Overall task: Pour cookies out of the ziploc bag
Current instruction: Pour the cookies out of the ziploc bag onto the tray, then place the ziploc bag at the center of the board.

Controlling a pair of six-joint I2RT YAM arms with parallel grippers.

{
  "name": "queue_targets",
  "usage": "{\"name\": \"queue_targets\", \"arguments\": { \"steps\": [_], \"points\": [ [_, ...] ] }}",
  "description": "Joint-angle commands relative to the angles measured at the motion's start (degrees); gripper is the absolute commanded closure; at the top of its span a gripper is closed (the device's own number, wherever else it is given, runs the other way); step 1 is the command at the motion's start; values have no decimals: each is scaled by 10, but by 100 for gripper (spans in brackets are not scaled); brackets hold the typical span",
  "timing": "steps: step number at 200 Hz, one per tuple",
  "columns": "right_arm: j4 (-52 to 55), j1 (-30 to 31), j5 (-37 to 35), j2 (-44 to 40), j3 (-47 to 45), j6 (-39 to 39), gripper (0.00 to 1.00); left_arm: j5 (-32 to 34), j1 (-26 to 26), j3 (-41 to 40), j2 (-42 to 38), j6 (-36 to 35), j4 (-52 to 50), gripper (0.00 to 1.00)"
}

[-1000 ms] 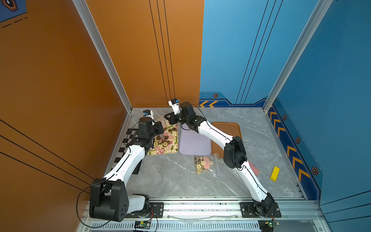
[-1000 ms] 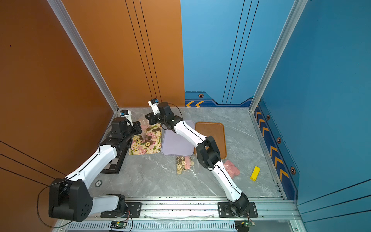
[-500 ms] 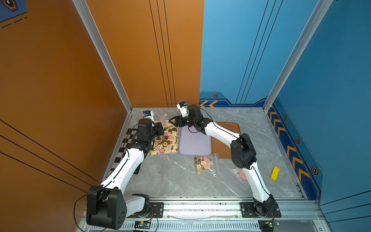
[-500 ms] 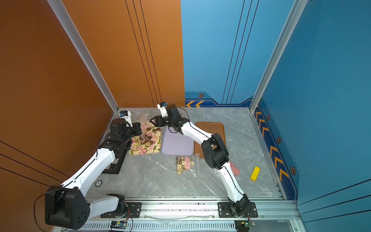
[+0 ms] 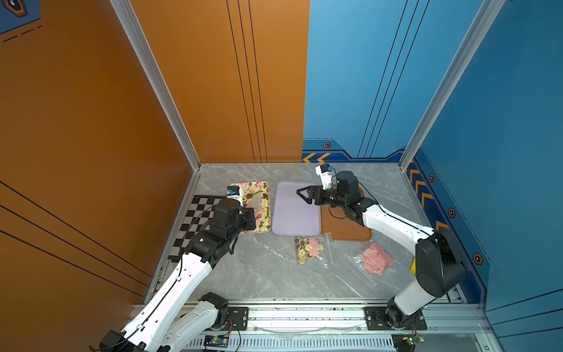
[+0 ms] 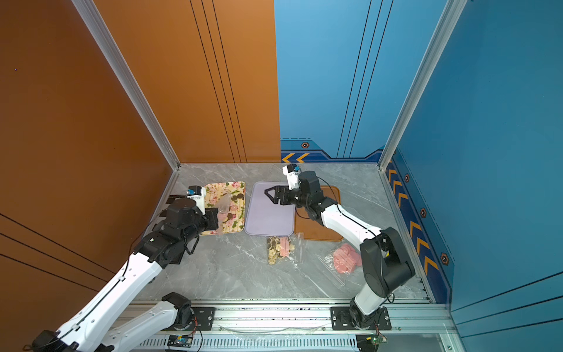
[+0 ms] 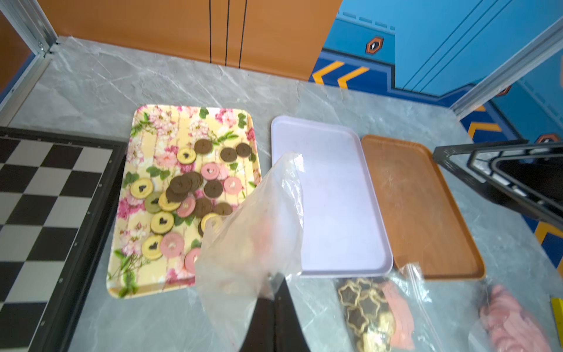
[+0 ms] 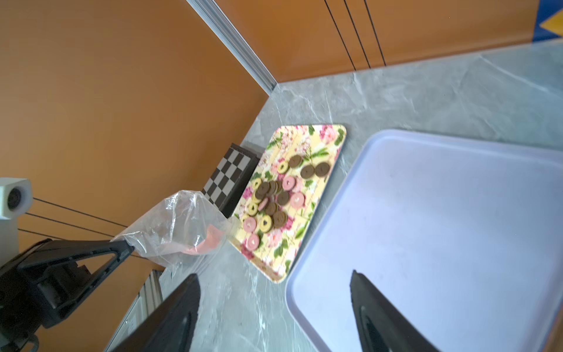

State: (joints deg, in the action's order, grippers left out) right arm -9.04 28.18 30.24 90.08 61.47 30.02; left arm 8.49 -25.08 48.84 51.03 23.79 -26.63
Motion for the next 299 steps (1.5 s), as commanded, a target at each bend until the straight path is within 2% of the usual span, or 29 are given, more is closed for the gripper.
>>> {"name": "queue_targets", "arguments": {
  "steps": [1,34,61,78,110,137,153,174,188,211,228,245,277,299],
  "points": [
    [47,4,-17,-71,-68,-25,20,65,-41,-18,-44,36,-113,100],
    [50,54,-85,-155,-154,-35,19,91,-106,-40,-111,107,-187,100],
    [31,115,-165,-220,-231,-22,17,147,-177,-58,-136,170,-250,100],
    [19,116,-164,-242,-262,-7,17,176,-213,-77,-134,203,-271,100],
    [6,110,-177,-272,-305,-29,16,244,-279,-80,-95,257,-307,100],
    [-91,98,-156,-275,-359,-20,15,273,-330,-67,-40,297,-351,100],
    [-119,81,-123,-277,-369,-1,14,241,-338,-77,-1,305,-351,100],
    [-106,76,-134,-283,-371,-5,14,209,-362,-102,17,319,-344,100],
    [-105,71,-134,-281,-372,-4,14,181,-381,-123,-12,308,-323,100],
    [-115,70,-125,-268,-372,2,14,100,-378,-182,-82,298,-265,100],
    [-118,67,-123,-258,-372,3,14,71,-383,-224,-117,306,-225,100],
    [-119,64,-124,-252,-373,3,14,61,-384,-248,-119,321,-207,97],
    [-114,47,-131,-249,-375,5,14,68,-397,-242,-100,323,-207,82],
    [-112,13,-126,-239,-383,28,14,71,-404,-217,-102,319,-207,71]
  ]
}}
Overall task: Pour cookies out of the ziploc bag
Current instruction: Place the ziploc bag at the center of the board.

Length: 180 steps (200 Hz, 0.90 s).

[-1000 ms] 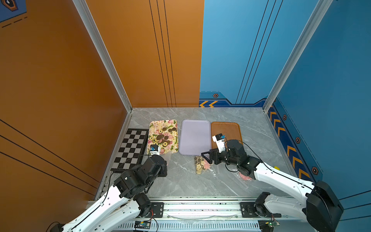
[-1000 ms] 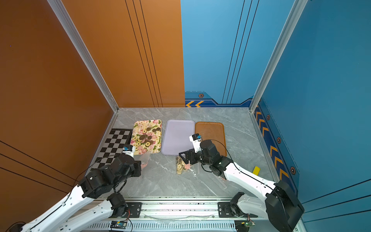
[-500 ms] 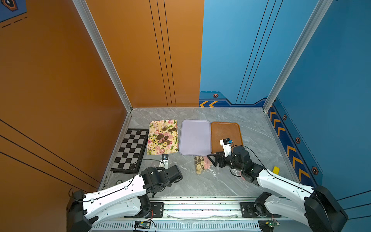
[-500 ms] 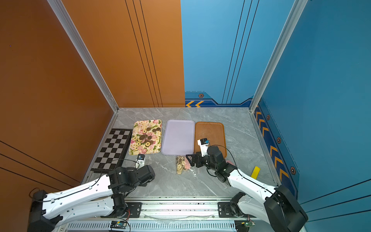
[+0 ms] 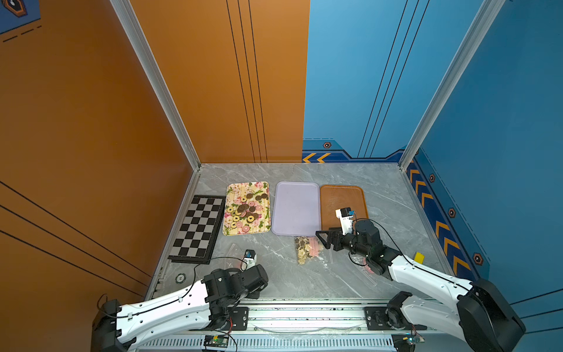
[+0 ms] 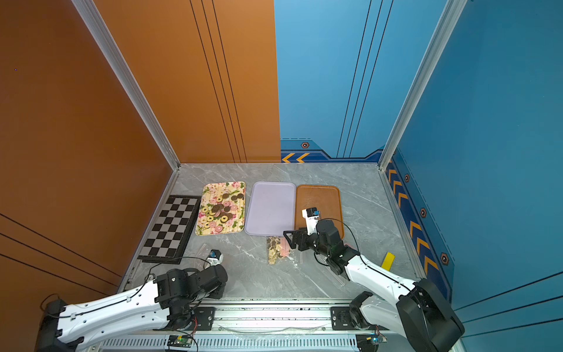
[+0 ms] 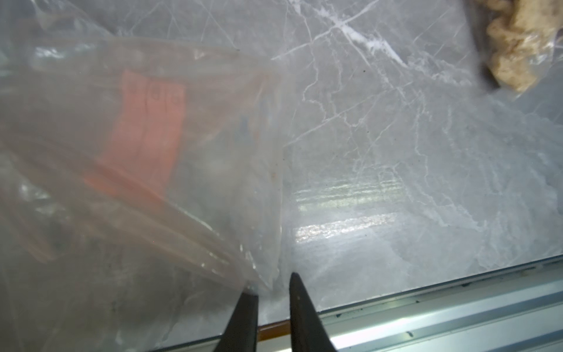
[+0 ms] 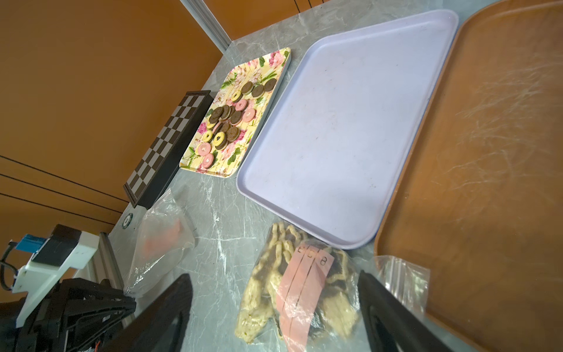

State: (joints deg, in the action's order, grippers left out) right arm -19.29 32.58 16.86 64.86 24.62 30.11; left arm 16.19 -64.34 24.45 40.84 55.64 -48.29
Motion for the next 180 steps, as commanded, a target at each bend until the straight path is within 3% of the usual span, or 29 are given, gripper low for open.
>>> {"name": "queue_targets", "arguments": {
  "steps": [1,33,74,122,153,180],
  "points": [
    [-11,-33,9,14,-15,30,14,-6,-12,27,0,0,9,71],
    [-25,-94,41,43,-27,74,14,-8,-17,75,29,-28,7,64],
    [40,-100,57,81,5,69,19,15,-18,109,87,-47,5,64],
    [95,-97,44,79,21,45,20,29,-40,99,43,-32,6,62],
    [139,-105,15,44,16,20,20,51,-40,160,80,-116,53,61],
    [105,-123,10,28,-5,35,20,31,-40,267,232,-229,87,58]
  ]
}}
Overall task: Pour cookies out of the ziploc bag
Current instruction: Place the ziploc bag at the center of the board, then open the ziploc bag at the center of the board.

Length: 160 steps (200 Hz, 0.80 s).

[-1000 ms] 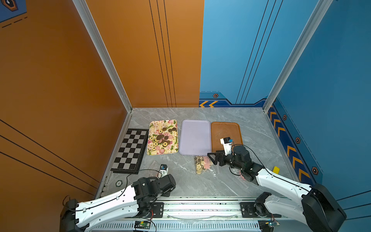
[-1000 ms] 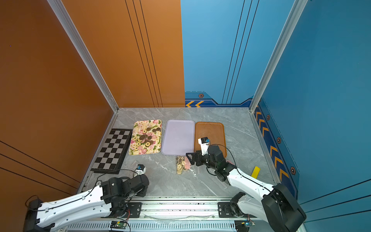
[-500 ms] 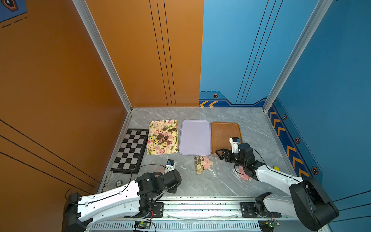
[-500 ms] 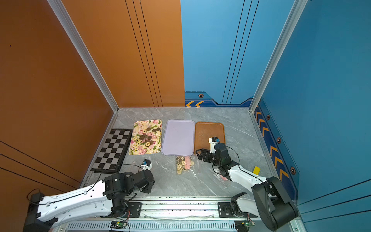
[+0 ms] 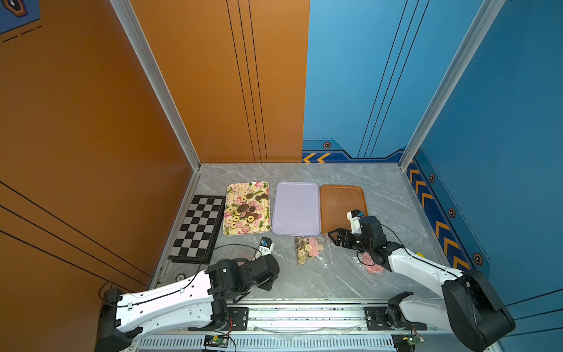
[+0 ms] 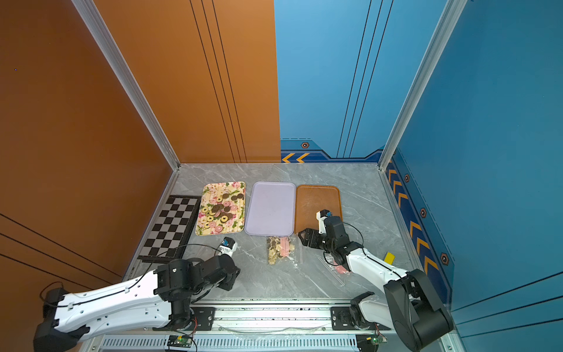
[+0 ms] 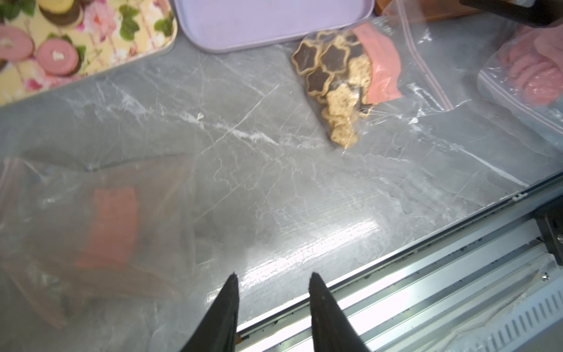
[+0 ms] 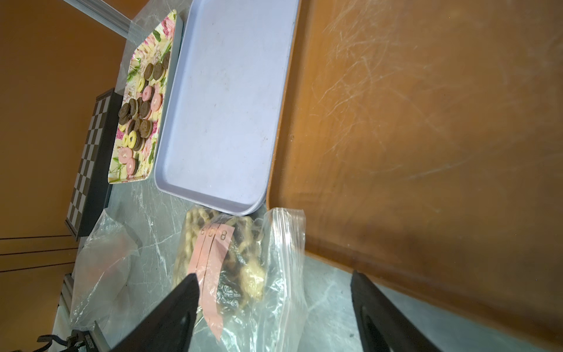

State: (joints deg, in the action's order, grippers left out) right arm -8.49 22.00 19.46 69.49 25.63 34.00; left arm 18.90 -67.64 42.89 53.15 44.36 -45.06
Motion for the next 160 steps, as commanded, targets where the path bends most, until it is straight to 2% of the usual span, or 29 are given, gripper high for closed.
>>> {"name": "queue_targets", "arguments": {
  "steps": [1,47,69,90,121,133,144,160],
  "points": [
    [-5,-19,-16,-19,-17,-2,20,2,-6,87,116,-121,55,58],
    [-99,-93,34,-28,-72,63,20,-141,30,305,392,-358,36,57],
    [-103,-108,40,-32,-77,69,20,-201,52,375,469,-440,28,55],
    [-107,-113,47,-40,-80,74,20,-245,68,423,524,-477,17,54],
    [-93,-113,34,-57,-80,69,20,-250,62,441,544,-445,17,55],
    [-93,-116,32,-65,-83,71,20,-164,33,463,559,-390,16,54],
    [-89,-120,21,-78,-88,74,20,-55,14,509,587,-293,-35,53],
    [-67,-131,1,-106,-95,74,20,-40,6,526,604,-198,-43,55]
  ]
}}
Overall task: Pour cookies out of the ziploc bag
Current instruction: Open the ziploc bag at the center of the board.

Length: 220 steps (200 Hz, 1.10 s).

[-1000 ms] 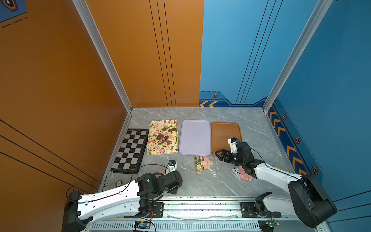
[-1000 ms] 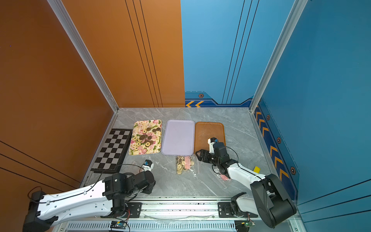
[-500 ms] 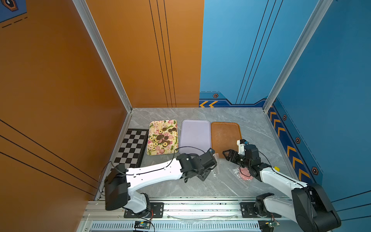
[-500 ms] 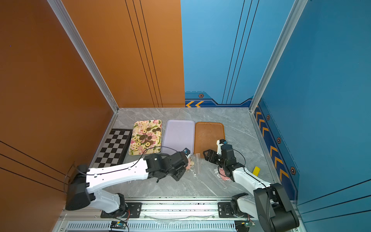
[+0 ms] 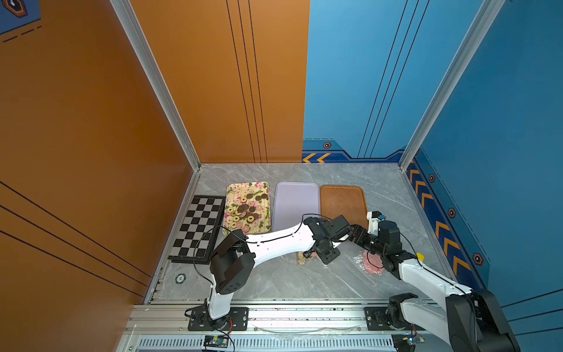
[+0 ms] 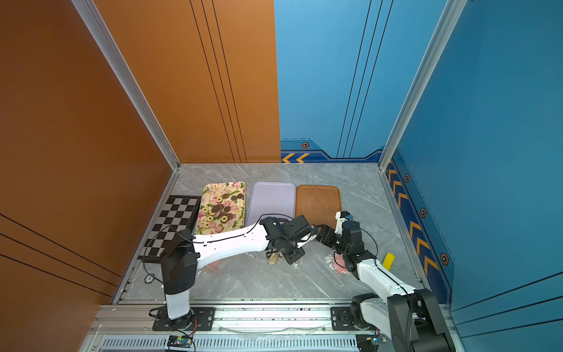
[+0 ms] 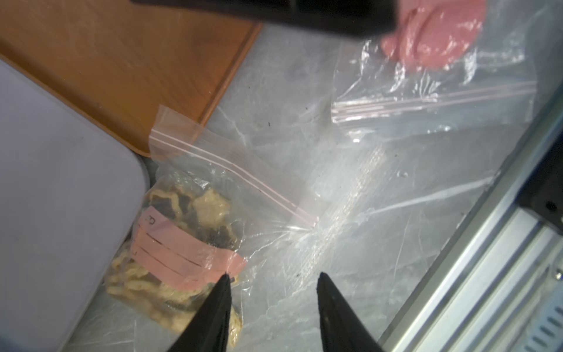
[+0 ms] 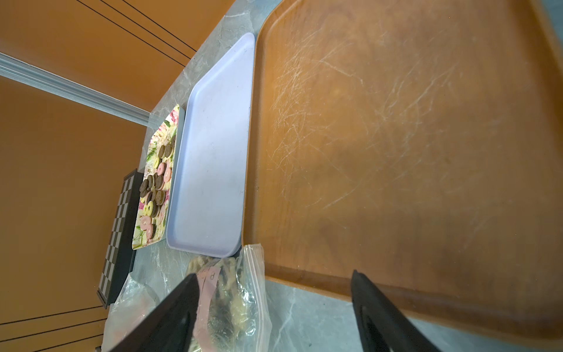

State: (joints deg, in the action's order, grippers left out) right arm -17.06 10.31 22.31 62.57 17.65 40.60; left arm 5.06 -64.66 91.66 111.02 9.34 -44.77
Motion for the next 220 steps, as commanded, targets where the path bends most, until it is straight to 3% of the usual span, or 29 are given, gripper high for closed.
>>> {"name": "queue_targets", "arguments": {
  "steps": [1,25,73,128,220],
  "points": [
    [19,-15,-28,-39,-15,8,21,102,-25,40,26,156,-46,55],
    [51,-35,-58,-94,-31,12,20,158,-41,72,64,225,-49,54],
    [111,-77,-99,-200,-55,22,20,139,-26,118,147,275,-51,56],
    [105,-80,-93,-201,-56,25,20,185,-22,184,196,277,-108,60],
    [94,-78,-88,-199,-58,26,20,183,-23,232,239,282,-123,63]
  ]
}}
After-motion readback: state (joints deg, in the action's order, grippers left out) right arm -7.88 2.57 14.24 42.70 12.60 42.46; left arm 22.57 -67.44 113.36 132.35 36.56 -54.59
